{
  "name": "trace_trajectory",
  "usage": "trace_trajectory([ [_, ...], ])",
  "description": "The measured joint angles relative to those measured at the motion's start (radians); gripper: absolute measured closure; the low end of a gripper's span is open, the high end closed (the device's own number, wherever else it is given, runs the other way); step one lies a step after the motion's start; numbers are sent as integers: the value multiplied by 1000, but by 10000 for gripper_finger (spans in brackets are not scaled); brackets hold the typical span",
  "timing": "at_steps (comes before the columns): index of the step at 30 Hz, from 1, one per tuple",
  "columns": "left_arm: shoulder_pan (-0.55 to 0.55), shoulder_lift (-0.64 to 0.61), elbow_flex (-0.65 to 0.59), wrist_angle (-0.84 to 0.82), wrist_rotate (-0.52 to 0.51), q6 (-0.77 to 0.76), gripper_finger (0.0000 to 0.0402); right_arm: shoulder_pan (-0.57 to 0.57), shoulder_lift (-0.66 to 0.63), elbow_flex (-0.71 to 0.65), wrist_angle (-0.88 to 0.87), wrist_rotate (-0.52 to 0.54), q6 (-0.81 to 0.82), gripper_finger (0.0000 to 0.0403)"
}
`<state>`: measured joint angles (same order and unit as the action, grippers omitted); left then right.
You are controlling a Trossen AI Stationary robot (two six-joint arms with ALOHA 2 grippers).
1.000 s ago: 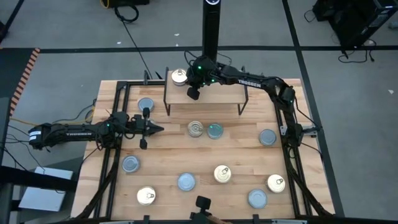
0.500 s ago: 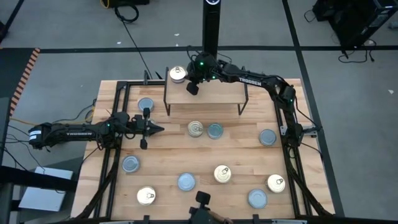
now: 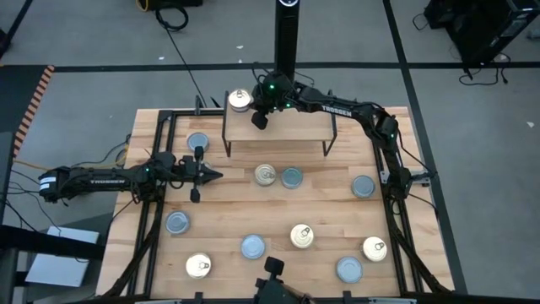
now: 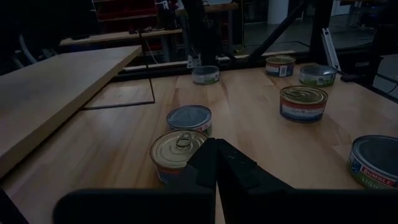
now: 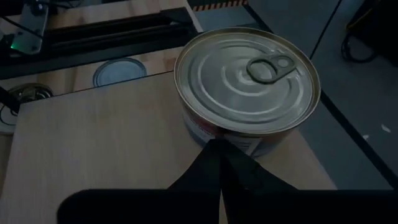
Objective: Stack canned seafood by type on shelf
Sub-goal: Put the blue pink tuna can on the shelf, then put the green tuna can on the shelf
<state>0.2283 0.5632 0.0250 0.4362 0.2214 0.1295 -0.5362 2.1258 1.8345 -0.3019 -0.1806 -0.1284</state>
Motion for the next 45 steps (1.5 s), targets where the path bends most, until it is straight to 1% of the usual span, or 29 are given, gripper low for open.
trace_trajectory([
  [27, 0, 0, 0, 6, 0, 0, 393, -17, -1, 2, 61, -3, -5, 392],
  [30, 0, 0, 0, 11, -1, 0, 393, -10, -27, 23, -18, -25, -27, 393],
  [34, 0, 0, 13, 3, -1, 0, 393, 36, -121, 51, -194, -16, -131, 398],
  [36, 0, 0, 27, -6, -1, 1, 393, 63, -165, 52, -308, 1, -168, 398],
  [38, 0, 0, 36, -6, -1, 20, 393, 89, -199, 33, -402, 9, -180, 399],
  [40, 0, 0, 40, -6, -1, 31, 393, 116, -236, -14, -435, 13, -174, 400],
  [43, 0, 0, 46, 6, -1, 48, 393, 167, -300, -126, -399, 17, -156, 400],
  [45, 0, 0, 46, 9, -1, 48, 393, 208, -343, -220, -342, 41, -125, 401],
])
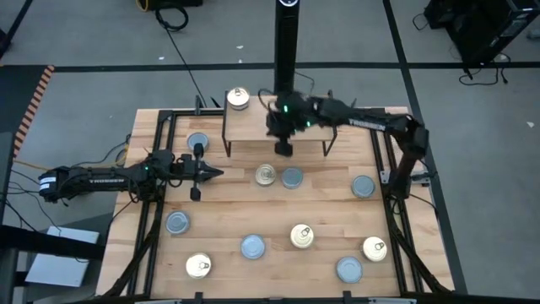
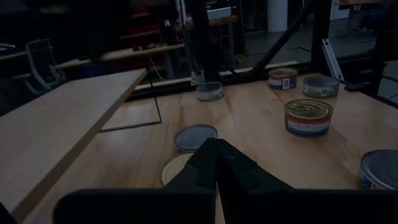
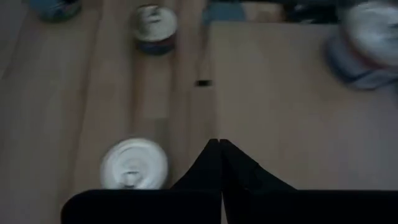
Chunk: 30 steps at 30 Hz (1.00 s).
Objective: Stack canned seafood by type on shelf
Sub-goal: Put the green tuna can on the shelf
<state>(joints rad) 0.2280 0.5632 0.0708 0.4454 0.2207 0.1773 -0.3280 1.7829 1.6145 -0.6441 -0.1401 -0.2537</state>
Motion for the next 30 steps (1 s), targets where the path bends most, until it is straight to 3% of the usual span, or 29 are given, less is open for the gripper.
trace_trajectory([
  [10, -1, 0, 32, 19, 35, -50, 393, 195, -272, -529, 539, 194, 206, 401],
  [16, -2, 0, 111, -107, 47, -51, 393, 287, -367, -758, 803, 263, 300, 398],
  [23, -76, 1, 289, -435, 131, -53, 393, 335, -428, -877, 884, 333, 300, 395],
  [30, -196, 56, 460, -626, 135, -178, 393, 335, -435, -892, 876, 325, 296, 395],
])
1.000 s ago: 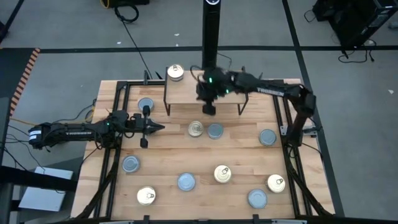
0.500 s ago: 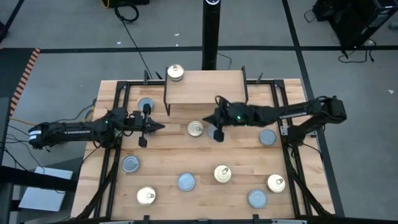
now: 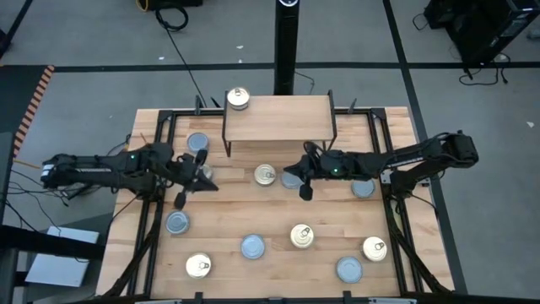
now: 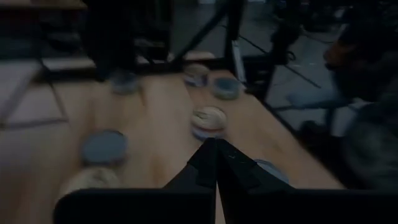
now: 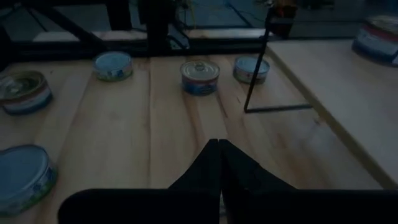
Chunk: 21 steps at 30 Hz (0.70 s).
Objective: Stack canned seafood by type on shelf
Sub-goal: Put the green tuna can on the shelf
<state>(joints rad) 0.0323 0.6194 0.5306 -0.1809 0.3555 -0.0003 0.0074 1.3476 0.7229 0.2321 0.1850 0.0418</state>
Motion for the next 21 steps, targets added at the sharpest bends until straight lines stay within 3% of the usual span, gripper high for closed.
trace_trajectory([
  [6, -80, 114, 105, -274, -2, -207, 393, 13, 10, 0, -1, -2, -42, 394],
  [13, -236, 246, 141, -544, -5, -509, 393, 13, 11, 0, -7, -3, -99, 394],
  [21, -431, 330, 141, -709, -149, -835, 393, 11, 11, 0, -9, -3, -152, 394],
])
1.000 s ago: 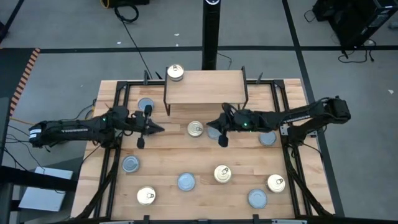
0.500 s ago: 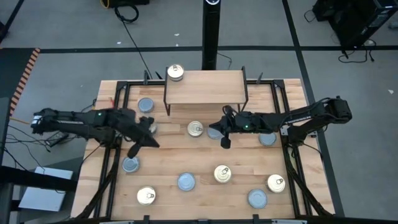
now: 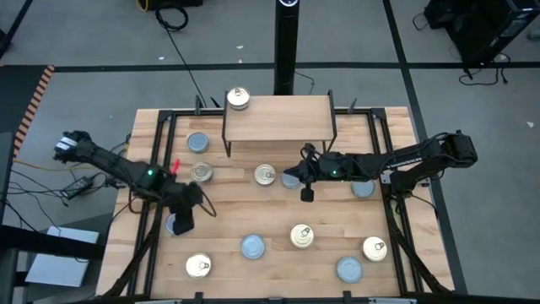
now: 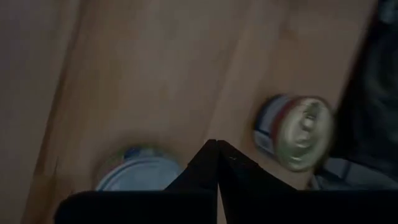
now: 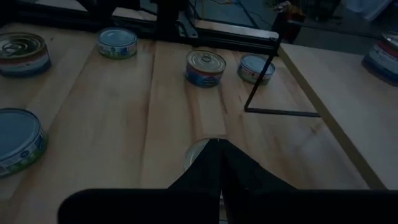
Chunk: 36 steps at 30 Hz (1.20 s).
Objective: Stack canned seafood by type on shelf
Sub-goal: Put the green tuna can on the shelf
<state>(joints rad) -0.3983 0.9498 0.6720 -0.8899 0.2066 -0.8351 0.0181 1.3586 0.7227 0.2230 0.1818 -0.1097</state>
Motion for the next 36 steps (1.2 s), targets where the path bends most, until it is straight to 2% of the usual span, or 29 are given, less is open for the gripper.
trace_trajectory([
  [5, -97, 63, 0, -51, -26, -180, 393, -8, 0, 0, 0, -2, -25, 394],
  [11, -166, 176, 0, -83, -12, -222, 393, -15, 0, 0, 0, -2, -4, 394],
  [17, -158, 280, -2, -51, -12, -135, 393, 10, 1, -31, 1, -2, 52, 394],
  [23, -137, 334, 2, 54, -13, -63, 393, 32, 1, -48, 29, 9, 76, 394],
  [29, -102, 333, 1, 140, -99, -31, 393, 39, 1, -48, 37, 10, 65, 394],
  [36, 0, 339, -3, 246, -190, 121, 393, 39, 1, -48, 37, 12, 56, 394],
])
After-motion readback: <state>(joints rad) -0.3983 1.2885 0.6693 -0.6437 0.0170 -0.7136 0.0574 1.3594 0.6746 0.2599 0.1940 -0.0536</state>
